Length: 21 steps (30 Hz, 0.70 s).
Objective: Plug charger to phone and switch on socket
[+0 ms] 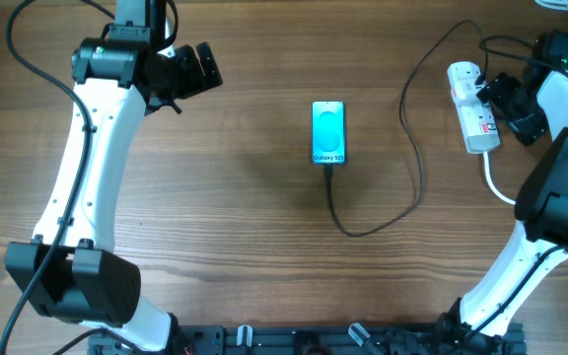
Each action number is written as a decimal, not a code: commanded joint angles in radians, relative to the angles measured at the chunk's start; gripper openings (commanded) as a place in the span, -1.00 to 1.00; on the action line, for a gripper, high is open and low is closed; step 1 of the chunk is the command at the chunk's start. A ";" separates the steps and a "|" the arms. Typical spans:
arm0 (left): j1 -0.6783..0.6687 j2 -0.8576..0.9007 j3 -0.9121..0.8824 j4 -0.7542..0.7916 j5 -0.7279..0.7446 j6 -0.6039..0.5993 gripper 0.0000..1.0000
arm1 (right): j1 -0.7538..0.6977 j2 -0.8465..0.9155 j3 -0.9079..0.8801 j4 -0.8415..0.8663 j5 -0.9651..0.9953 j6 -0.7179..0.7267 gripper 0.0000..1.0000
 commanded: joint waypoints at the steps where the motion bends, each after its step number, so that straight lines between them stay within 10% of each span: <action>1: 0.001 0.006 -0.002 0.000 -0.013 0.016 1.00 | 0.084 0.039 -0.012 -0.006 -0.239 -0.040 0.99; 21: 0.001 0.006 -0.002 0.000 -0.013 0.016 1.00 | 0.065 -0.720 -0.008 -0.318 -0.134 0.003 0.99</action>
